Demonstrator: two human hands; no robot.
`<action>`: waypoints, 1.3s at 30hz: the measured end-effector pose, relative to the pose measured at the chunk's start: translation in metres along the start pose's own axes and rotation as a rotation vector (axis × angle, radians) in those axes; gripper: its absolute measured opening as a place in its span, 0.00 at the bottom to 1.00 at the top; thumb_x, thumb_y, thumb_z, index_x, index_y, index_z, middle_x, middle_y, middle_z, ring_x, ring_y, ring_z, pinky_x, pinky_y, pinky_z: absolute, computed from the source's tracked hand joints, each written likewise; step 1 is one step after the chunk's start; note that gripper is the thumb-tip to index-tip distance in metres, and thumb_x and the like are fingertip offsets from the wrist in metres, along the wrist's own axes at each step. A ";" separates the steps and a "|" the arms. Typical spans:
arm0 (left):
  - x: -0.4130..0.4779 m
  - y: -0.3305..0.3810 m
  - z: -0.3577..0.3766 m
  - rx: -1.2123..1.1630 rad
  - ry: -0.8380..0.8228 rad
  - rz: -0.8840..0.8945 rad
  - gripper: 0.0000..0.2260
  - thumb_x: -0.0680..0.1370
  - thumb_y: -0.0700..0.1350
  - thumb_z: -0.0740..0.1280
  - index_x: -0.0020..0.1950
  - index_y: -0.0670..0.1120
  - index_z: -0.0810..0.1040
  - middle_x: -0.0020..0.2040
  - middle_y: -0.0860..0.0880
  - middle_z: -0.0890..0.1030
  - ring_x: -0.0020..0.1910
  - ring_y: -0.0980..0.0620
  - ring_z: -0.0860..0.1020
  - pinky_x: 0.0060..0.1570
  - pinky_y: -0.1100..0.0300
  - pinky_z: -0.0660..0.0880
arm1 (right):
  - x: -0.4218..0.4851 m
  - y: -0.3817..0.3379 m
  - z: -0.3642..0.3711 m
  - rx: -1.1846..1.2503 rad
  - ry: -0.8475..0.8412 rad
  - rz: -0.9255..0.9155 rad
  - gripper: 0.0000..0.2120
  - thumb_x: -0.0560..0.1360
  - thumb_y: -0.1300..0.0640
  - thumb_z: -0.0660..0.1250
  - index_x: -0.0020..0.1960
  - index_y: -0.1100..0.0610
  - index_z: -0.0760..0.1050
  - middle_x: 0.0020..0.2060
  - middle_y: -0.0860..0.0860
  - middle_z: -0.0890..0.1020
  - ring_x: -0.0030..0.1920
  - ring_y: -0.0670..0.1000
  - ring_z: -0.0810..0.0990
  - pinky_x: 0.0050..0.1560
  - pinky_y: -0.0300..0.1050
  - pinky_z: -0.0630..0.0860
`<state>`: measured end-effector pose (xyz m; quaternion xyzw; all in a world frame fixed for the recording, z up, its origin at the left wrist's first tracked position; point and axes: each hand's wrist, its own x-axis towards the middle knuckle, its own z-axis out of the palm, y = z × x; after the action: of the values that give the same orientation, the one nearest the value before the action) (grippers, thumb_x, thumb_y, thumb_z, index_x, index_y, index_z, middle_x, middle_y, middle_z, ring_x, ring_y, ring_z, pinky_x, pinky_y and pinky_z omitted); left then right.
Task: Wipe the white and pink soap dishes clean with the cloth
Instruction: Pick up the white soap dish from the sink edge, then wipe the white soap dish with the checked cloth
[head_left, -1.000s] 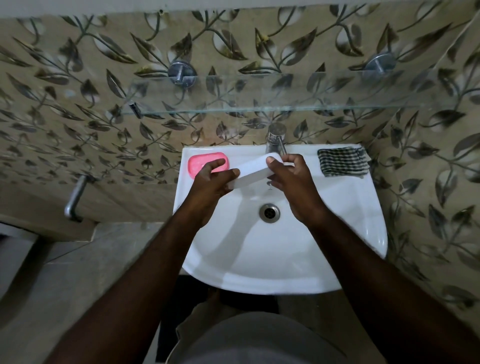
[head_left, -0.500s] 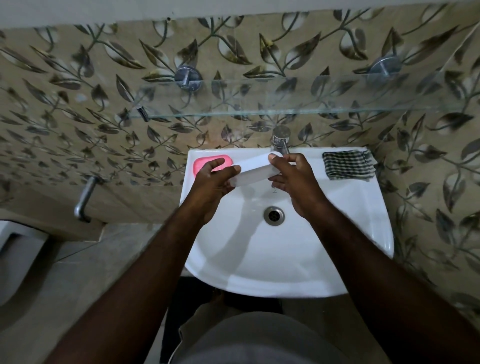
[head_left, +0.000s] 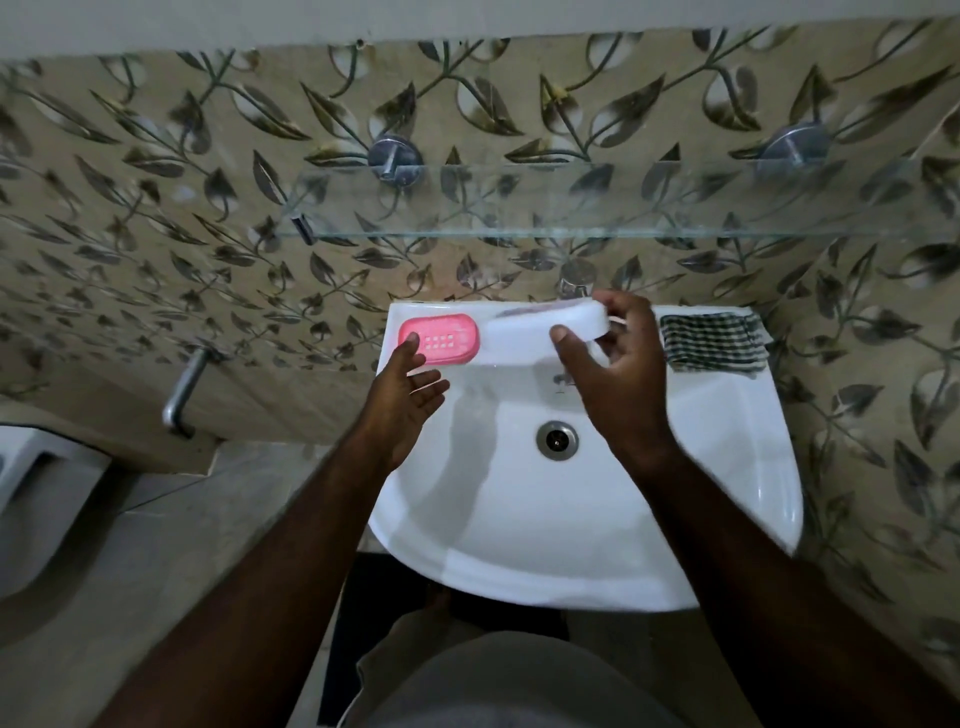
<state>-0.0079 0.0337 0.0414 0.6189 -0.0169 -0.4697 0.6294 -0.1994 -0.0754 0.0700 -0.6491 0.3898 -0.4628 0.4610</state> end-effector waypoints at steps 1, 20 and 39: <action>0.001 -0.001 -0.003 0.000 0.008 -0.003 0.18 0.79 0.56 0.63 0.59 0.44 0.71 0.51 0.43 0.75 0.48 0.46 0.78 0.59 0.52 0.73 | 0.003 0.002 -0.001 0.006 0.012 -0.040 0.19 0.68 0.46 0.74 0.55 0.41 0.71 0.55 0.54 0.77 0.54 0.54 0.79 0.54 0.58 0.78; -0.012 -0.008 0.052 0.643 -0.568 0.065 0.32 0.73 0.68 0.62 0.63 0.43 0.75 0.53 0.46 0.82 0.49 0.46 0.83 0.51 0.50 0.77 | 0.020 0.020 -0.012 0.032 -0.439 0.469 0.30 0.63 0.36 0.74 0.56 0.52 0.73 0.50 0.56 0.82 0.46 0.53 0.83 0.53 0.52 0.79; -0.016 -0.015 0.073 0.070 -0.421 -0.034 0.22 0.73 0.56 0.64 0.60 0.42 0.76 0.46 0.42 0.80 0.49 0.41 0.80 0.55 0.50 0.74 | 0.121 0.186 -0.099 -1.088 -0.178 0.182 0.17 0.79 0.52 0.63 0.60 0.63 0.78 0.60 0.62 0.79 0.64 0.62 0.74 0.68 0.56 0.65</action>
<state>-0.0701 -0.0090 0.0554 0.5287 -0.1536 -0.5984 0.5821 -0.2763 -0.2623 -0.0645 -0.7936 0.5867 -0.0967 0.1289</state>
